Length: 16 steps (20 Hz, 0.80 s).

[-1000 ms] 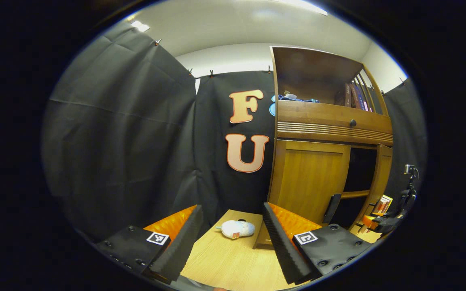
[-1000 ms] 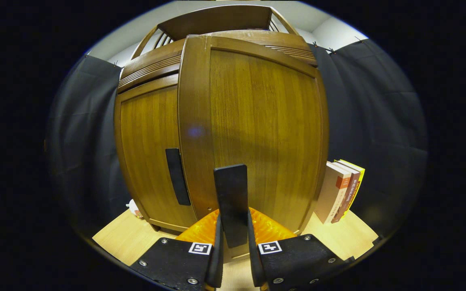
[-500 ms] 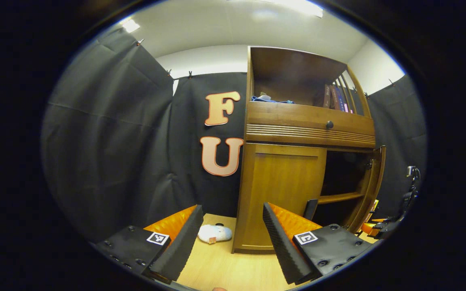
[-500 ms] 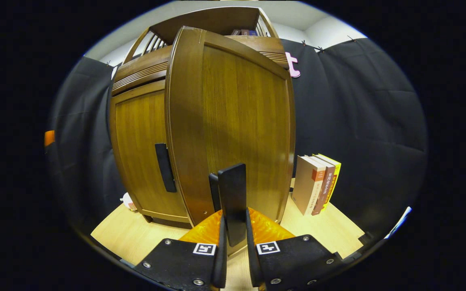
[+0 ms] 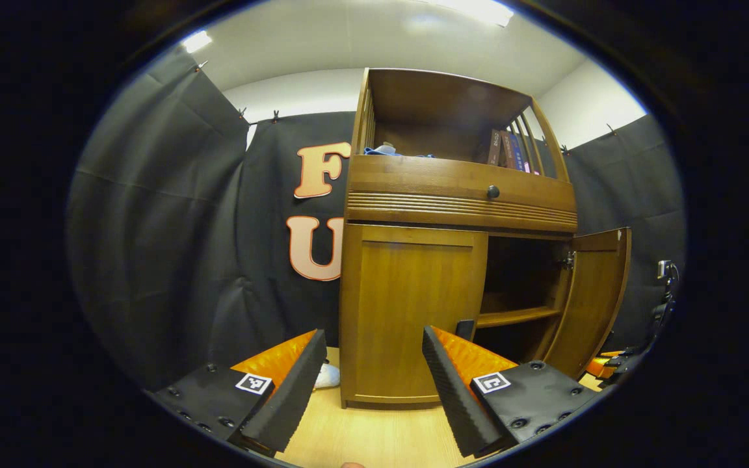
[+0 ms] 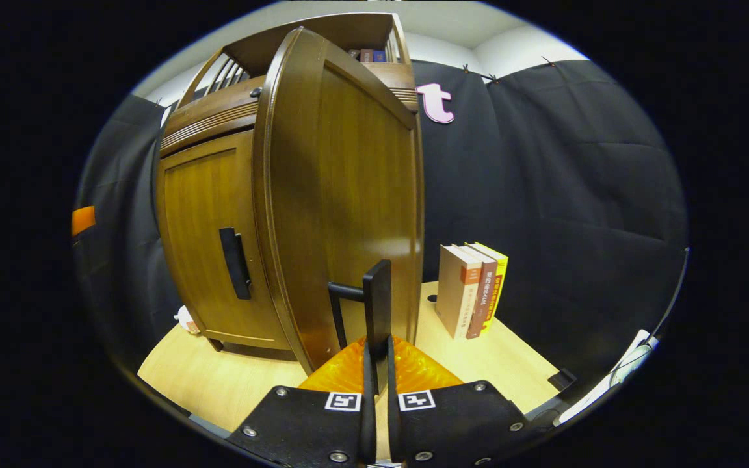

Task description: Open the right door of the double-door shoe cabinet with the right hand, and open the left door with the left hand.

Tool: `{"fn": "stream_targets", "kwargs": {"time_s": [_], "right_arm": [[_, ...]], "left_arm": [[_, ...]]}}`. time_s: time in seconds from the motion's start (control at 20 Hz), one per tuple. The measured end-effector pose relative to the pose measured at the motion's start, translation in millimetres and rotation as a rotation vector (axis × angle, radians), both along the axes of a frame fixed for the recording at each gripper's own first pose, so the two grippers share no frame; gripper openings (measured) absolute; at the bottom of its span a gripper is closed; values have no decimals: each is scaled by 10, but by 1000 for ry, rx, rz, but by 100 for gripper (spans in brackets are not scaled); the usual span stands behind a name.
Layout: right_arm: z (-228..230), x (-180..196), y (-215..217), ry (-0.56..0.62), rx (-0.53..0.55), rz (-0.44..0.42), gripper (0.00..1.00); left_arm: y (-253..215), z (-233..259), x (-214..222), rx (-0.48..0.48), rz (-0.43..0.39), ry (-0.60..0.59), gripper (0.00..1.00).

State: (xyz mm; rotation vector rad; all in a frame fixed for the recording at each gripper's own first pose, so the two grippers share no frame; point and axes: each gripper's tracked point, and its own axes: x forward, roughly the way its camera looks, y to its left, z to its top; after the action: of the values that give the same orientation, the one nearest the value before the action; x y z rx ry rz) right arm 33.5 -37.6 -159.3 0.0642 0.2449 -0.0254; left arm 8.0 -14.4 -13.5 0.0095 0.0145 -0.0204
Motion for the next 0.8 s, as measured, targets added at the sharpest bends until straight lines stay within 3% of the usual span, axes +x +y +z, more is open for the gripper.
{"fn": "stream_targets", "kwargs": {"time_s": [0.05,0.1,0.15,0.25,0.8], "right_arm": [[-9,-21,-99,1,0,-6,5],[-2,-29,-166,0,0,-9,5],[-2,-41,-231,-1,0,-8,4],[-2,-52,-325,-6,6,-1,4],[-7,-39,-942,-34,32,21,2]], "left_arm": [[-45,-16,13,-3,-8,3,94],[-81,-41,13,-6,-16,6,99],[-131,-55,21,-7,-23,10,94],[-202,-84,22,-4,-32,15,97],[-254,-101,-30,11,-12,16,94]]}}
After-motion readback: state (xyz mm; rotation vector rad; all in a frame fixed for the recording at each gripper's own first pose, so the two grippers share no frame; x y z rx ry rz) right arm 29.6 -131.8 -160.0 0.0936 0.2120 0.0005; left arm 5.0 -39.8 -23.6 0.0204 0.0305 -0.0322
